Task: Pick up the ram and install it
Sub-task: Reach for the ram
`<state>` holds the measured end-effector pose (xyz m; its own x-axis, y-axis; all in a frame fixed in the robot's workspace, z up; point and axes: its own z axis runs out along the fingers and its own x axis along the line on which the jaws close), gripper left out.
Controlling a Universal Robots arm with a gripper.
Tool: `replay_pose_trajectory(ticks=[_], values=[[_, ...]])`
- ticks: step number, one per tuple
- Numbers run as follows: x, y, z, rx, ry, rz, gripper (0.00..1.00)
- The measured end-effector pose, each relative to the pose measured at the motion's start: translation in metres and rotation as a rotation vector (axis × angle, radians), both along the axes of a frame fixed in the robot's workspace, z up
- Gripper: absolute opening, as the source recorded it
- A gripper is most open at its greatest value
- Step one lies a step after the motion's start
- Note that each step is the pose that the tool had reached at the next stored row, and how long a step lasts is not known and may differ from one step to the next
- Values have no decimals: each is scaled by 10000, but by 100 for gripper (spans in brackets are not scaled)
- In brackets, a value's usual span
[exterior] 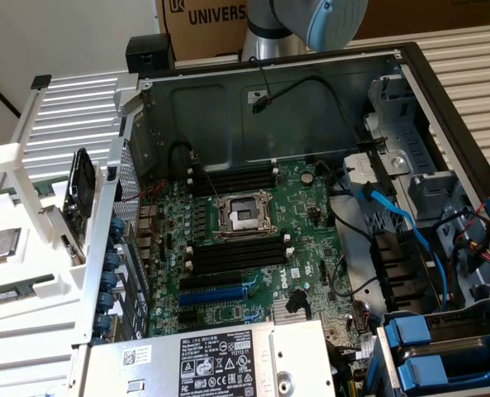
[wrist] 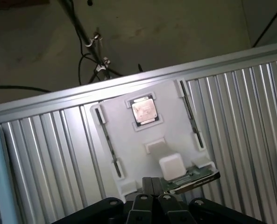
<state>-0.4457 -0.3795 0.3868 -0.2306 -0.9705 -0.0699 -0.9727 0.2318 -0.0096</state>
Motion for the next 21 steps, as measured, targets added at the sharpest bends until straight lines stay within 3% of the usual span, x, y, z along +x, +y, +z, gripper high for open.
replay_pose_trajectory(ticks=[7,11,21], values=[[-16,-1,1,0,0,64,11],[-78,-1,0,0,-67,110,11],[-135,-1,-2,0,-94,458,11]])
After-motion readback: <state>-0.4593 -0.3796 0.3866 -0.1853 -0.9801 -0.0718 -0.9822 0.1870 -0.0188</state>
